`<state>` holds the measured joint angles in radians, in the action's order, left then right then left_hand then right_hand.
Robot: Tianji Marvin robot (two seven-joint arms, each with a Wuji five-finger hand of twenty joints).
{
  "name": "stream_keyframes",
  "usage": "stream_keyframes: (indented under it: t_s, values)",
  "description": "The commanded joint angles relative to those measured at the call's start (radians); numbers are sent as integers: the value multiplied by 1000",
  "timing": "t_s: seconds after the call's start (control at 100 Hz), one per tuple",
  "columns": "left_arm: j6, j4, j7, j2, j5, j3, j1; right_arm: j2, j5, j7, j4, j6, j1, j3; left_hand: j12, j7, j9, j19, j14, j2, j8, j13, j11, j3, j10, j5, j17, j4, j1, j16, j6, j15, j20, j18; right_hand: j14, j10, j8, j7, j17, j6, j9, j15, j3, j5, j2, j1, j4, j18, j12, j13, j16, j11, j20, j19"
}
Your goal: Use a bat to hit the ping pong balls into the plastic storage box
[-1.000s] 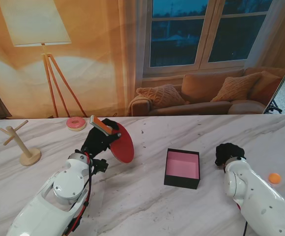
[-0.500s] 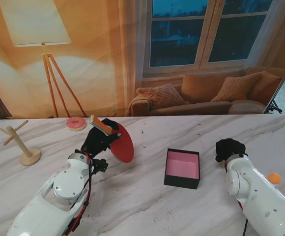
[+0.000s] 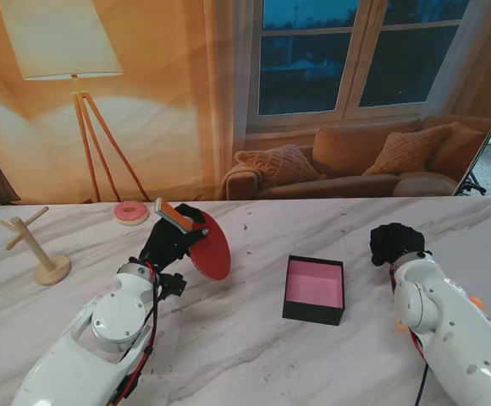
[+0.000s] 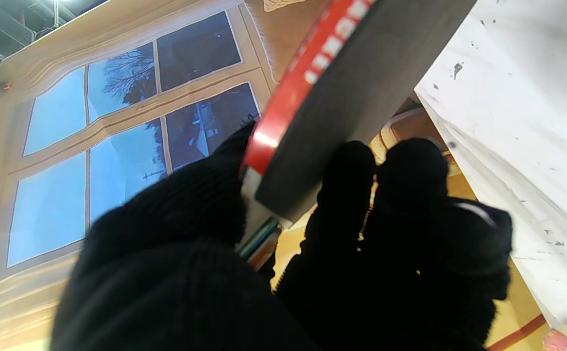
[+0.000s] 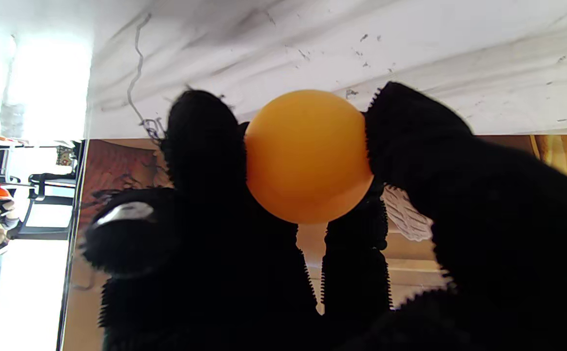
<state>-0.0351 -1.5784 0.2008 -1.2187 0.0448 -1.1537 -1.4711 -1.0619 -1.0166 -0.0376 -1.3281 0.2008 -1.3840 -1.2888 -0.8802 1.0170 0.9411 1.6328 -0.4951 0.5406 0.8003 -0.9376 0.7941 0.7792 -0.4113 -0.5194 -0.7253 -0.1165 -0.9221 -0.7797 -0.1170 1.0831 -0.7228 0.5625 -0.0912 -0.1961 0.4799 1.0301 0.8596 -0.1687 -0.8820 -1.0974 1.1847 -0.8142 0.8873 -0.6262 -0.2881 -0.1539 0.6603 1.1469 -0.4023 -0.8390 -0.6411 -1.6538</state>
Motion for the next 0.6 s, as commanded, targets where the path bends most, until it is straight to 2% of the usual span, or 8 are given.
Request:
stream_keyframes:
  t_s: [0.0,0.59]
  values:
    - [-1,-5,-12,-4,-2,-1,0,4,-9,11,-24,-5,-9,-10,-35,43,19,57,-121,-24,17,8,42,51,97,-14,-11,-24,-45,-9,-50,40,-7,-95,39,61,16,97,31,47,-68,-39,93,-105,-57,-155,18,47,21,38,-9,-72,3,-79]
    - [-13,-30,-34,0,-19,5,13,5,-14,63,-200,-126,-76,-107,-35,43,21,57,-120,-23,17,9,42,52,98,-16,-11,-24,-43,-9,-48,39,-7,-95,39,56,23,87,50,49,-78,-51,87,-111,-58,-157,20,53,25,51,-31,-63,-4,-97]
